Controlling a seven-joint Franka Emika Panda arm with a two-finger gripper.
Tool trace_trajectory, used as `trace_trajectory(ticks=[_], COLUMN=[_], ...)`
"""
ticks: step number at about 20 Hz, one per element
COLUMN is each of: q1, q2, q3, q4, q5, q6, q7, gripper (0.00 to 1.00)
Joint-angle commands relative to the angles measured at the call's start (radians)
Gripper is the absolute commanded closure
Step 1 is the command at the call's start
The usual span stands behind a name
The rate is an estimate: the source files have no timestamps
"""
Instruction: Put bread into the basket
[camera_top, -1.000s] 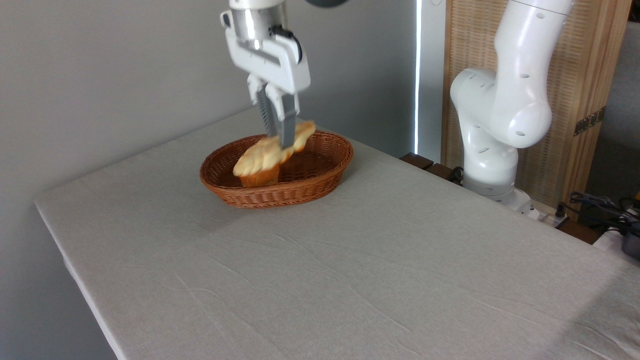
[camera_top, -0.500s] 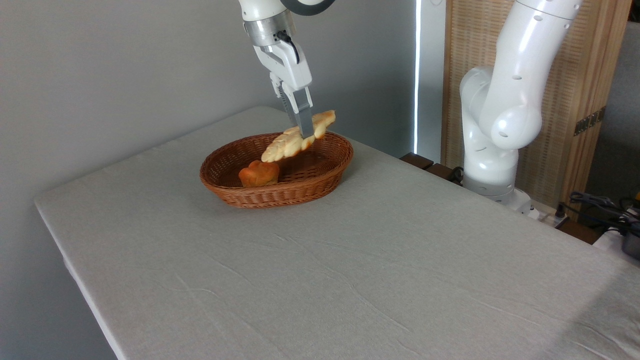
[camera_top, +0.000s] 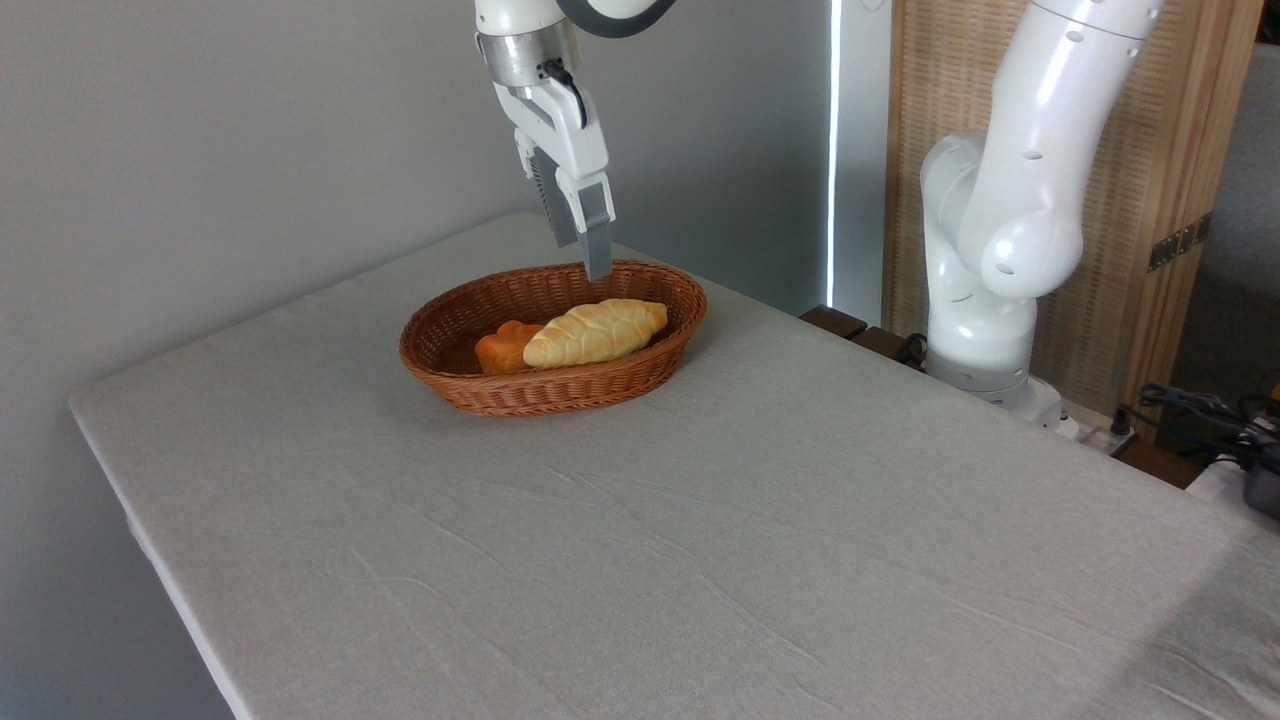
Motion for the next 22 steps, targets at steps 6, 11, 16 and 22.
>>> trace_trajectory(ticks=[6,11,16,22], q1=[0.164,0.308,0.482,0.513], q2=[0.104,0.207,0.33,0.328], q3=[0.154,0.148,-0.01,-0.025], q4=[0.251,0.434,0.603,0.603], q5=[0.141,-0.002,0.006,0.017], q6=[0.012,-0.107,-0.247,-0.246], q7=[0.163,0.221,0.217,0.22], gripper=[0.0,0.0,0.0,0.0])
